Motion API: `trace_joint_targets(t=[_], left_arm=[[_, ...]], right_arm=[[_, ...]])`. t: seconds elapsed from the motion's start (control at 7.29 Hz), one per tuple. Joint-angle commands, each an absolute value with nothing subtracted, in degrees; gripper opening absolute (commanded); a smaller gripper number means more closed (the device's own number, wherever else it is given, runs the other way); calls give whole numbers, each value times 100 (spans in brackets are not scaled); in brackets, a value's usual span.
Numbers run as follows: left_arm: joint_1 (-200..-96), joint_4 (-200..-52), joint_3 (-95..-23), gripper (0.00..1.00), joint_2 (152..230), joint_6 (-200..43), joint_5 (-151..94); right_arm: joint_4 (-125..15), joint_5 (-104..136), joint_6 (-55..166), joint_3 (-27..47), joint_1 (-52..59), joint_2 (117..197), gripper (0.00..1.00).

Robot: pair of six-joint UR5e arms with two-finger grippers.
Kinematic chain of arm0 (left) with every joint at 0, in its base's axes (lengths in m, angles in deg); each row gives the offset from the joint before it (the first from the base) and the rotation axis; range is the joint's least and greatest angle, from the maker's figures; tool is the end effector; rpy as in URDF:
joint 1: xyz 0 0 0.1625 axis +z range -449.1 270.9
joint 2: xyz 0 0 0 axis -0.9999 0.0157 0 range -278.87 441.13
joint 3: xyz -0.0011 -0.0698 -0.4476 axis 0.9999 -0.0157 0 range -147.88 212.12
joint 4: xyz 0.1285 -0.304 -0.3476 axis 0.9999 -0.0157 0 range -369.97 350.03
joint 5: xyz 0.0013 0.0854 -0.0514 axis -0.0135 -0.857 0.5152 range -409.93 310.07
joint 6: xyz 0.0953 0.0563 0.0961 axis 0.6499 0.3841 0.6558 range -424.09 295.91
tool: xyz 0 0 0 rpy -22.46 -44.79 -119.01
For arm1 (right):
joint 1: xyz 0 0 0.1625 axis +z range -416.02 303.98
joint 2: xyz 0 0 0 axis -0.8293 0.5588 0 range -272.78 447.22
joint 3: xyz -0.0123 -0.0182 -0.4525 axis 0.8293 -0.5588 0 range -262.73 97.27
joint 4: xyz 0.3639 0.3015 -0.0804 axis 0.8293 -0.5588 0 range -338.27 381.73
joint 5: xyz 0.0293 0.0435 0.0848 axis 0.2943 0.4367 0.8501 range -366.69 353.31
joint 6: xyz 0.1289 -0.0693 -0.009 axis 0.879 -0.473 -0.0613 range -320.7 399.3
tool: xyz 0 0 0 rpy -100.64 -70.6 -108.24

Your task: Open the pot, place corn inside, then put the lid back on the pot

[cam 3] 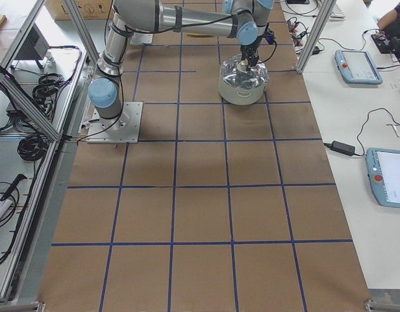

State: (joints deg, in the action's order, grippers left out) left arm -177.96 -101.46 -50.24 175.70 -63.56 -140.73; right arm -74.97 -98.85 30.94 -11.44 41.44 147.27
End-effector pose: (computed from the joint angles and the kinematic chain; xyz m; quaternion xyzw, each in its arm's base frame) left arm -0.1191 -0.6020 0.4950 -0.0054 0.9999 -0.0138 0.0072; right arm 0.2262 -0.7425 0.3113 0.1384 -0.9894 -0.0398 0.0186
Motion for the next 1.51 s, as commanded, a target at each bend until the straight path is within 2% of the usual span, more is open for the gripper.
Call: trace_joint_targets(t=[0.0, 0.27, 0.82, 1.1, 1.37], left_arm=[[-17769, -10147, -5024, 100, 17553, -6321, -14080], [-17594, -10120, -5408, 100, 17744, -5876, -14072], [-17024, -8744, -6813, 100, 17939, -5163, -14081], [-16978, -8250, -7376, 100, 17974, -5161, -14089], [-16969, -7243, -8009, 100, 18193, -5091, -14124]], right_arm=[[-7495, -9880, 3095, -1145, 4171, 14725, 70], [-7504, -9880, 3095, -1171, 4180, 14725, 69], [-7478, -9871, 3086, -1197, 4180, 14725, 48], [-6858, -9871, 3060, -1495, 4188, 14943, 44], [-6250, -9845, 2981, -1524, 4127, 15556, 44]])
